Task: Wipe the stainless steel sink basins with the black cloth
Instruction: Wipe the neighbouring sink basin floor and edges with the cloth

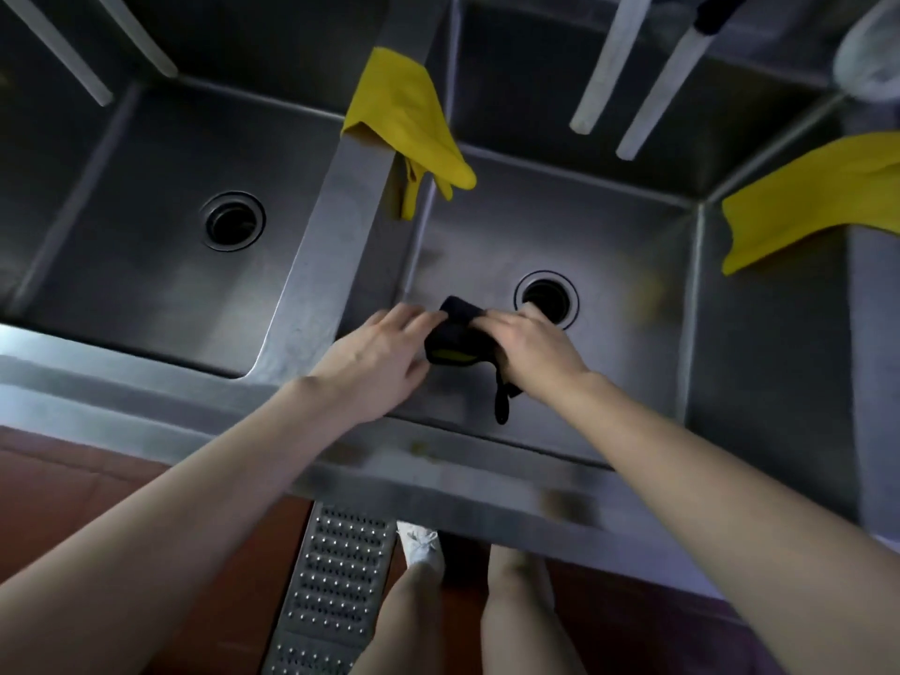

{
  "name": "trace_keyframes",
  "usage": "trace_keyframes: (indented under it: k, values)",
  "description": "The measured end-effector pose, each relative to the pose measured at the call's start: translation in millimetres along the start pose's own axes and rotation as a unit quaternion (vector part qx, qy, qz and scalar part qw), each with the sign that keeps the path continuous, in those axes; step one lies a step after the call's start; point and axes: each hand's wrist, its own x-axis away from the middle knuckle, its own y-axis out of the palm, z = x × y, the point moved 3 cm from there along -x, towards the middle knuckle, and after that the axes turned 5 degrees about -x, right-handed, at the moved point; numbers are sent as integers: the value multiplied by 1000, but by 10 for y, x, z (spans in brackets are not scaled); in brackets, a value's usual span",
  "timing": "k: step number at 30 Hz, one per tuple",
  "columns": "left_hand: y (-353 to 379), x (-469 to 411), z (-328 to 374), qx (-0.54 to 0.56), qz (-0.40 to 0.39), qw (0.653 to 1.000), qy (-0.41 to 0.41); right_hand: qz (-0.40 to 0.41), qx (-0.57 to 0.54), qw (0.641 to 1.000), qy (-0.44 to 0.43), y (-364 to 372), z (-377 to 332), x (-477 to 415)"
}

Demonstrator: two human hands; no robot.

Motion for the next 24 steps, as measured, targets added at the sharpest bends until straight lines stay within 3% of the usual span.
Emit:
trace_keyframes:
  k: [4, 8, 15, 24]
  values:
    - [-248, 332, 85, 28, 73, 996, 38, 77, -72, 994, 0, -450, -300, 302]
    - [-546, 754, 171, 19, 119, 992, 42, 89, -84, 992, -45, -771, -696, 575]
    - [-362, 1290, 89, -40, 50, 996, 59, 27, -37, 993, -111, -618, -1306, 950]
    - [-99, 1399, 458, -74, 52, 996, 17, 40, 57, 997, -38, -482, -1322, 1356]
